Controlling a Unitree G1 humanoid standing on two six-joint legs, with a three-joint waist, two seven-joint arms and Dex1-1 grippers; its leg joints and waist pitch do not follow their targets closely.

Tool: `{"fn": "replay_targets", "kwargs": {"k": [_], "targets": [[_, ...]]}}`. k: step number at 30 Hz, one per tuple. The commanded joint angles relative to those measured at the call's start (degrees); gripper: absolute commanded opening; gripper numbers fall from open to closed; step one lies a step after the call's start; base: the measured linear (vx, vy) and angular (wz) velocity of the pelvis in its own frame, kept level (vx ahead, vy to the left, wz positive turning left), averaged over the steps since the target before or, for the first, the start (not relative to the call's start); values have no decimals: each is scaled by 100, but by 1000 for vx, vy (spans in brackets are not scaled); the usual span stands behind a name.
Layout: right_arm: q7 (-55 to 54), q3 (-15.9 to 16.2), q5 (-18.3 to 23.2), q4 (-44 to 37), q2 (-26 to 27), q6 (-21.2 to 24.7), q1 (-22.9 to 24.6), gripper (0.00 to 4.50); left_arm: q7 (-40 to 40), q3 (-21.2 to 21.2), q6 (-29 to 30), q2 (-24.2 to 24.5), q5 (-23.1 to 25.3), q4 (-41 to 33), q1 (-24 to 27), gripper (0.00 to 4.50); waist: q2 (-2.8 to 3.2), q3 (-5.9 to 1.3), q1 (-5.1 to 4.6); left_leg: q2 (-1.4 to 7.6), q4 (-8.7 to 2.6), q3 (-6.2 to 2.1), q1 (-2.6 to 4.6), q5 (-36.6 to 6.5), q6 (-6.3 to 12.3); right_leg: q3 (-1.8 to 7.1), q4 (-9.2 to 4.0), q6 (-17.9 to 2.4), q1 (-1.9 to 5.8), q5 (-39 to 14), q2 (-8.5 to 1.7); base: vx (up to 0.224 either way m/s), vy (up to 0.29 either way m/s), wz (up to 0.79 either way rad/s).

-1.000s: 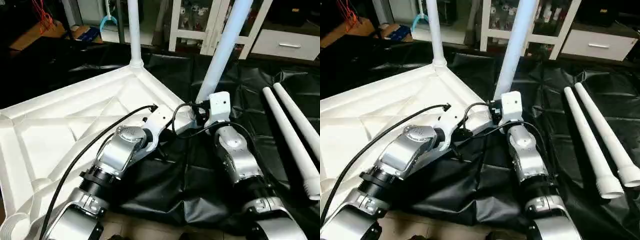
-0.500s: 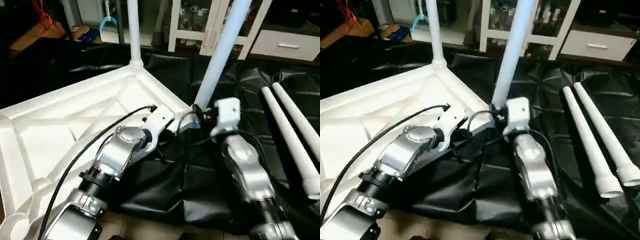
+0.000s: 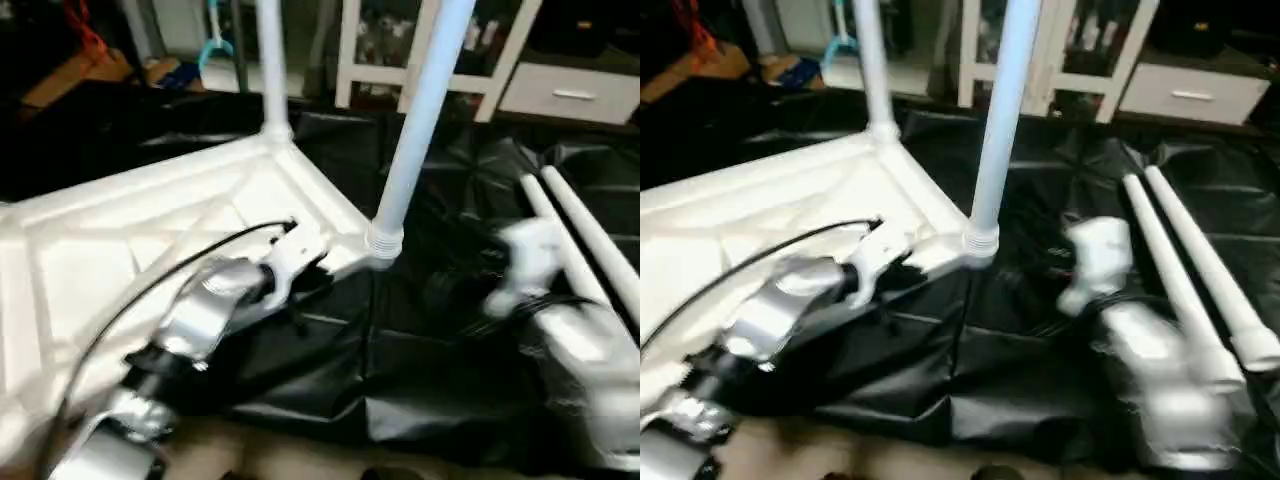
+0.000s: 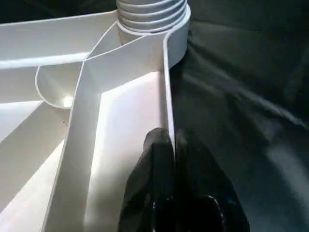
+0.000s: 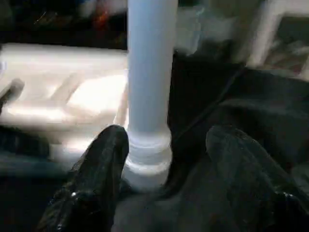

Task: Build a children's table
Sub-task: Insert table leg to table base

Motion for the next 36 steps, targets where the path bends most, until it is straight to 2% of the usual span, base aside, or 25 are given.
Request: {"fn": "replay_targets", "kwargs": {"k": [1,4,6,9,10,12,13,16,17,18,21,22,29,36], "targets": [[759,-144,242,-93,-356,213,119,290,-297,-160,-144,61,-33,-132,40,0,-46,-395,13,218,-466,-52,89,-1124,521,220,-383,-1152,312,-1068,-164,0,0,0],[1317,-311,348,114,-779,173,200,290,-642,-240,-339,178,-114,-122,86,0,-60,-395,75,216,-463,-50,77,-1125,525,215,-411,-1058,311,-1445,-192,0,0,0],[1492,-367,429,208,-903,153,181,290,-766,-269,-450,215,-140,-111,106,0,-67,-399,79,218,-459,-42,86,-1076,524,218,-413,-1053,284,-1453,-190,0,0,0],[2058,-407,815,391,-1164,206,3,290,-1083,-302,-648,251,-264,-157,163,0,-79,-401,88,231,-454,-43,82,-987,592,214,-397,-1074,286,-1392,-192,0,0,0],[2244,-382,858,453,-1235,199,-62,290,-1180,-312,-666,250,-300,-196,177,0,-118,-402,91,229,-449,-34,77,-947,629,212,-389,-1082,286,-1372,-193,0,0,0],[2475,-323,799,615,-1316,54,-197,290,-1340,-361,-656,252,-348,-292,201,0,-135,-402,88,234,-446,-27,68,-866,669,208,-382,-1093,284,-1358,-198,0,0,0],[2475,-323,799,615,-1316,54,-197,290,-1340,-361,-656,252,-348,-292,201,0,-112,-402,101,243,-447,-25,82,-825,671,210,-376,-1103,276,-1354,-203,0,0,0],[2832,-264,753,908,-1418,-16,-419,290,-1506,-465,-681,256,-377,-405,227,0,-164,-416,118,248,-433,3,95,-776,718,213,-354,-1143,268,-1306,-206,0,0,0],[3064,-178,747,1090,-1519,-44,-539,290,-1591,-522,-676,258,-396,-475,246,0,-148,-412,128,254,-440,3,94,-758,712,213,-353,-1152,269,-1306,-207,0,0,0],[3218,-103,726,1213,-1594,-79,-625,290,-1643,-556,-668,255,-413,-524,258,0,-168,-419,132,256,-429,11,105,-783,717,211,-347,-1175,264,-1282,-204,0,0,0],[3412,16,676,1365,-1665,-106,-763,290,-1690,-570,-666,237,-436,-561,267,0,-165,-407,176,252,-428,26,102,-752,740,225,-352,-1147,258,-1304,-206,0,0,0],[3530,126,555,1480,-1684,-217,-865,290,-1718,-566,-657,208,-442,-589,268,0,-184,-411,194,256,-423,34,112,-758,729,226,-355,-1121,247,-1343,-206,0,0,0],[3945,506,292,1733,-1591,-517,-1111,290,-1777,-591,-578,133,-475,-709,229,0,-201,-403,207,251,-430,30,92,-856,654,235,-373,-1013,246,-1602,-208,0,0,0],[3932,705,45,2042,-1425,-902,-1282,290,-1784,-606,-552,90,-473,-742,206,0,-207,-412,202,245,-427,40,89,-782,681,251,-360,-1025,239,-1505,-195,0,0,0]]}}
